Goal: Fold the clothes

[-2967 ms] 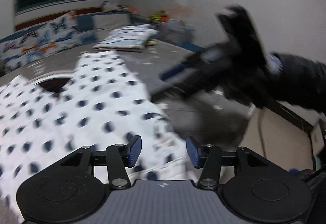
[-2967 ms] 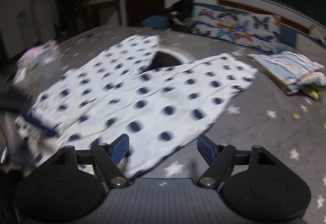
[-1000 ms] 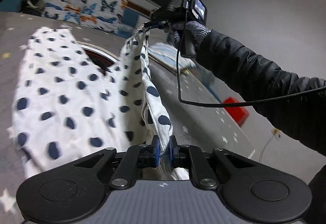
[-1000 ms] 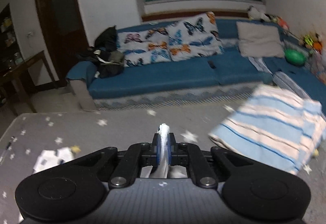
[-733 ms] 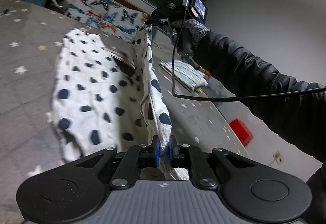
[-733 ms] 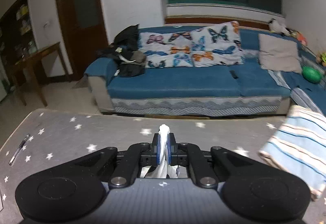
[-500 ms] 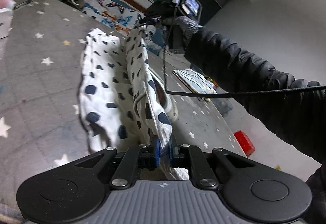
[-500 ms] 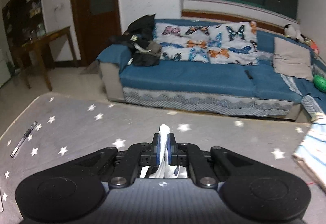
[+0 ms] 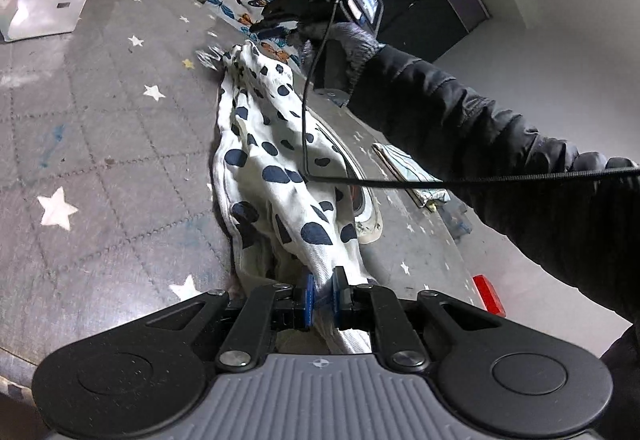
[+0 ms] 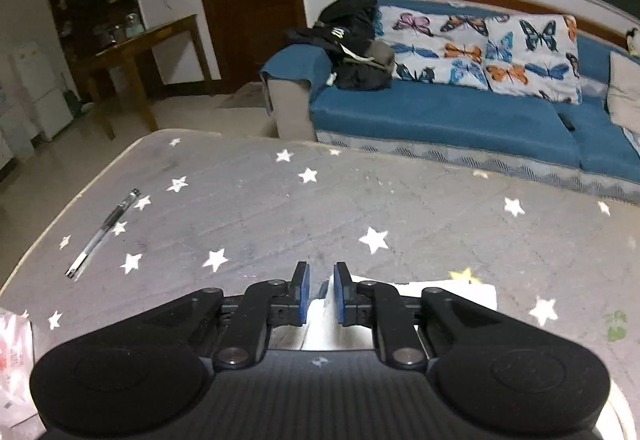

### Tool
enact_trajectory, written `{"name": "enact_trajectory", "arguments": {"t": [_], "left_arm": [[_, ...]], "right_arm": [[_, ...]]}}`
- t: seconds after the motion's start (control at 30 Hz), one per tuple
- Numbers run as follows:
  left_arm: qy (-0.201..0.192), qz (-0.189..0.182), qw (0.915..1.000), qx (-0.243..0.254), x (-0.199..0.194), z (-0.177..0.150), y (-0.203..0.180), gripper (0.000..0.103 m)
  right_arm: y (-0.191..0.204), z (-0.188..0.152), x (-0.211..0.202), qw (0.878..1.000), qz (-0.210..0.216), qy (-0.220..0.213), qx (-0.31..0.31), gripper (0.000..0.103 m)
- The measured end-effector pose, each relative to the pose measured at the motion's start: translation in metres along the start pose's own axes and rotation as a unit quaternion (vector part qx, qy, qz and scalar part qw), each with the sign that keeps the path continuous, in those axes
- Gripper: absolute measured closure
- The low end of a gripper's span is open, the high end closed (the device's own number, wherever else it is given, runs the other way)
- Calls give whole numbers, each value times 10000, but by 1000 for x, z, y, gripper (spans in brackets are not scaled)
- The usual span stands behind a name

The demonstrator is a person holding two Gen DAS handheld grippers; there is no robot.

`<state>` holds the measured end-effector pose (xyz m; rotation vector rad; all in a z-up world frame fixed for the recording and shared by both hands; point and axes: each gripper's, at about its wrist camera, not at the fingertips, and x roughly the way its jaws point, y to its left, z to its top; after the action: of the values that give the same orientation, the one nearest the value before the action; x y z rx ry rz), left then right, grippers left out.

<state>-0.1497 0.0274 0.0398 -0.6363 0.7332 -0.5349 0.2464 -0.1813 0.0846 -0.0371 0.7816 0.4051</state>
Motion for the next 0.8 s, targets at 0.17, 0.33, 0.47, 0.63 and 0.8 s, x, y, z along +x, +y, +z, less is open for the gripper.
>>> {"name": "enact_trajectory", "arguments": {"t": [0.17,0.33,0.47,0.63,0.8], "left_arm": [[29,-19,10000,51,3,1,3,93],[-11,26,9999,101,6,4,1,93],[-71,43,9998,178,6,6,-1,93],[-104,81,9996,232,8,6,-4,93],[-158,121,9993,323,6,8,-9,93]], "right_arm": [[-1,-7,-14,9988,174,299,-357,89],[5,-30,-25,9945,390,762,-602,89],[12,-50,-31,9910,436,967,-819,89],[15,-61,-28,9898,465,1085,-794,89],[18,-67,-28,9898,403,1061,-856,98]]}}
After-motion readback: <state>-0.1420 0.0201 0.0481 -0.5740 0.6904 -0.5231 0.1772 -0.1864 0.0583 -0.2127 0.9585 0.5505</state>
